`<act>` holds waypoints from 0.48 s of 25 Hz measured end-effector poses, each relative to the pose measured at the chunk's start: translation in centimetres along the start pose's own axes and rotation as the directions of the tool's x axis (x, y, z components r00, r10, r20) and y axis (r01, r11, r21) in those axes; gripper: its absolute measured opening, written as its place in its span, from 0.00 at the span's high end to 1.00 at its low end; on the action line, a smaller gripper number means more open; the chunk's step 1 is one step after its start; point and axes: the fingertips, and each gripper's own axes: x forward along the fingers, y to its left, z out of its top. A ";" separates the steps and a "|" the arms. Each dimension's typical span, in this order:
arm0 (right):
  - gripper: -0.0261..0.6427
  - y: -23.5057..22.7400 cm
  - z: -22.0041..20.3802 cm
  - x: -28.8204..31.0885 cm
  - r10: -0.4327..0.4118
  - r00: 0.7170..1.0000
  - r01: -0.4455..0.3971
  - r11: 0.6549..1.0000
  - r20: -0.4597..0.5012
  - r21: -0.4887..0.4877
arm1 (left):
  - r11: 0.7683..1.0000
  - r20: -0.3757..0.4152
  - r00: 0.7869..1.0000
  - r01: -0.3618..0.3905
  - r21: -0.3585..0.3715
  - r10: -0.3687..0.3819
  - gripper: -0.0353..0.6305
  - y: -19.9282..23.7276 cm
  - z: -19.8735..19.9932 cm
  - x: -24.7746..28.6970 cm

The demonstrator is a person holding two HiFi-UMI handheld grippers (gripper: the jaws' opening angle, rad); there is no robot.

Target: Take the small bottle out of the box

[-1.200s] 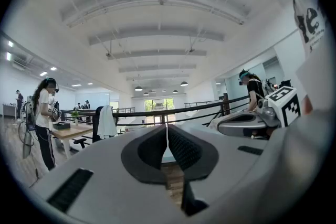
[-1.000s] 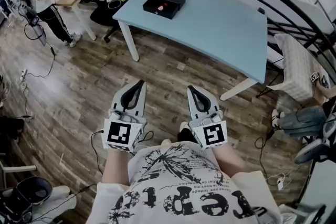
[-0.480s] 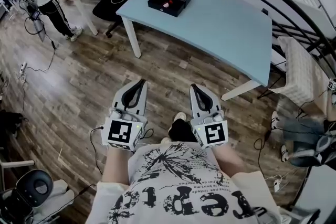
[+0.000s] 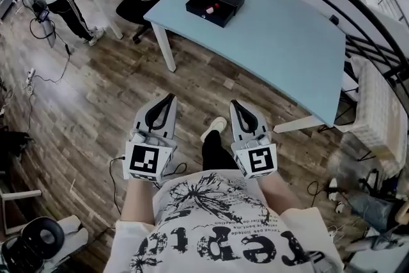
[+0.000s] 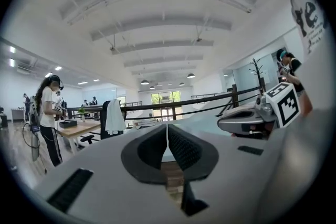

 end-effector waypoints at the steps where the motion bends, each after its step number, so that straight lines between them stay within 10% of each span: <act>1: 0.94 -1.1 -0.2 1.4 0.005 1.000 -0.005 1.000 0.000 0.003 | 1.000 -0.005 1.000 -0.007 -0.006 0.007 0.91 0.7 -0.1 1.5; 12: 0.94 -13.4 -0.2 19.0 0.012 1.000 -0.012 1.000 -0.010 0.003 | 0.997 -0.026 0.999 -0.027 -0.066 0.025 0.91 9.6 0.4 21.0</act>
